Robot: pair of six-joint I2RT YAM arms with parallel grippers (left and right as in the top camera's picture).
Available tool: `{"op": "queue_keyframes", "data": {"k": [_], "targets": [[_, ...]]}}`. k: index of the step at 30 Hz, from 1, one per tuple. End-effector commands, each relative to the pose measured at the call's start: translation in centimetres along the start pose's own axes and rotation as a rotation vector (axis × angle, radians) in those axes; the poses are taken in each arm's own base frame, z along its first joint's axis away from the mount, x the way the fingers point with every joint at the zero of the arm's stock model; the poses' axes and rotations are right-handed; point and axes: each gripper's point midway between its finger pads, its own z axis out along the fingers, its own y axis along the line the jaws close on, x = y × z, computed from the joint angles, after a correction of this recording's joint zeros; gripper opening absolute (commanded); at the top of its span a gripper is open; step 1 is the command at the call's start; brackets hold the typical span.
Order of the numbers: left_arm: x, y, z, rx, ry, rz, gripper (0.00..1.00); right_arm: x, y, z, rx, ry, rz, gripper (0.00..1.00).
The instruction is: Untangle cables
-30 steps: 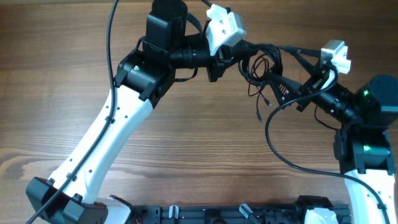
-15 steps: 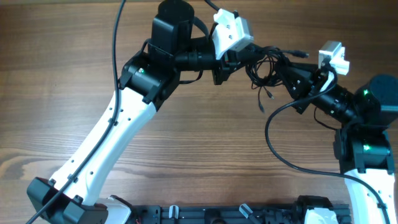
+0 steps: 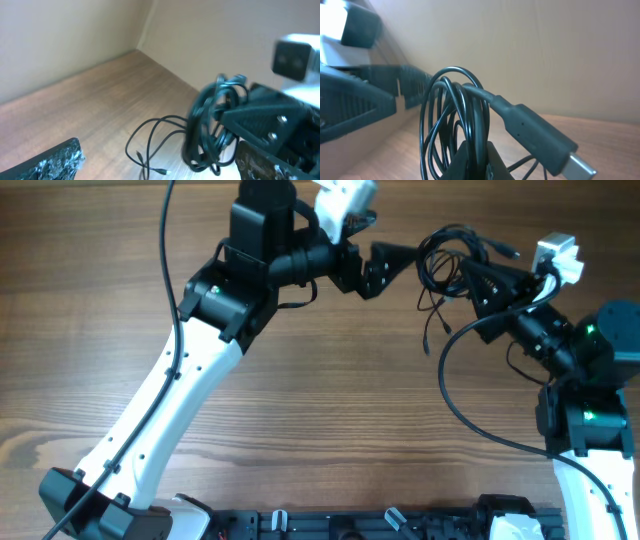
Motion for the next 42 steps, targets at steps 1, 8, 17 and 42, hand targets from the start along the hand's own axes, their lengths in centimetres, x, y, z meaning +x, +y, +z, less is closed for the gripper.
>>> {"op": "queue_keyframes", "data": {"k": [1, 8, 17, 42], "targets": [[-0.9, -1.4, -0.9, 0.046, -0.011, -0.243, 1.00, -1.8, 0.4, -0.1, -0.001, -0.054, 0.043, 0.04], [-0.2, -3.9, -0.3, 0.128, 0.023, -0.228, 1.00, -2.1, 1.9, -0.2, -0.081, -0.052, 0.016, 0.04], [-0.4, -4.9, 0.0, 0.157, 0.016, -0.208, 0.93, -2.1, 3.7, -0.5, -0.182, -0.040, -0.016, 0.04], [-0.8, -4.4, -0.2, 0.146, -0.018, 0.077, 0.04, -1.8, 0.1, -1.6, -0.063, -0.028, -0.041, 1.00]]}}
